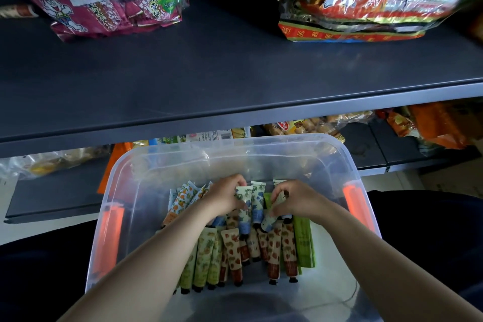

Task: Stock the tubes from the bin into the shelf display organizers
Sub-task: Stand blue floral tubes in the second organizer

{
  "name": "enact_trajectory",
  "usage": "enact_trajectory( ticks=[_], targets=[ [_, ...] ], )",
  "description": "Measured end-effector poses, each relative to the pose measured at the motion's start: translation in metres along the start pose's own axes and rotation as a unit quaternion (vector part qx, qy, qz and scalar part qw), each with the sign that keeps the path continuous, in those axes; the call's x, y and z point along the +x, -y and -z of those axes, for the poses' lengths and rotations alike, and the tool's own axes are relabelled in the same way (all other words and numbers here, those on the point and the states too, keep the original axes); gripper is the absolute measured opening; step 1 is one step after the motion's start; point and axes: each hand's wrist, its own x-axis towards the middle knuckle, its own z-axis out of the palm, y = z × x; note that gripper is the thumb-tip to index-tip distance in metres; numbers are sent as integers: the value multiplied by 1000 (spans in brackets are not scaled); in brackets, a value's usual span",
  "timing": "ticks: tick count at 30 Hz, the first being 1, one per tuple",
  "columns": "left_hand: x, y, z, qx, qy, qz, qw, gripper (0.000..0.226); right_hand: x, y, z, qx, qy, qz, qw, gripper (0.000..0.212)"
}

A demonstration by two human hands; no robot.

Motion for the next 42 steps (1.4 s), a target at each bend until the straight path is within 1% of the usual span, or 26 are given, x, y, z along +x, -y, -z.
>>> enact_trajectory(
  ticks=[3,6,9,13,16,17,19,22,25,28,31,34,36,40,42],
  targets=[
    [-6,-7,3,-34,-20,-3,999,30,-12,4,2,-21,-2,31,999,22],
    [-15,-19,11,-36,-47,-8,998,27,-25,12,8,-17,-45,62,997,19],
    [-29,-36,27,-40,-67,-34,996,30,-44,27,20,-10,-76,90,993,17],
    [-54,-66,54,-21,-102,-80,991,37,-73,52,41,-45,-72,114,990,23],
    [-77,-94,77,-16,-124,-112,986,30,-99,73,59,-121,-115,154,974,22],
    [-85,-104,86,-19,-132,-124,983,28,-109,80,65,-130,-120,170,969,21],
    [-100,-123,104,-24,-156,-152,976,29,-128,95,77,-132,-131,191,964,18],
    [-128,-153,129,-11,-190,-171,967,26,-155,113,94,-117,-179,228,950,13],
    [-156,-179,152,4,-212,-192,958,25,-182,128,112,-86,-221,271,933,8],
    [-183,-204,175,18,-220,-220,950,25,-212,143,139,-57,-259,310,913,12],
    [-208,-231,197,42,-223,-241,944,25,-240,157,167,-36,-302,350,886,17],
    [-228,-259,219,19,-224,-268,937,25,-267,173,195,-13,-358,382,852,19],
    [-238,-276,231,31,-248,-283,926,25,-283,184,210,-13,-382,408,829,20],
    [-254,-309,248,90,-292,-303,903,24,-300,206,236,-10,-427,445,787,9],
    [-258,-325,260,121,-311,-307,891,24,-299,218,250,-9,-446,450,773,10]
  ],
)
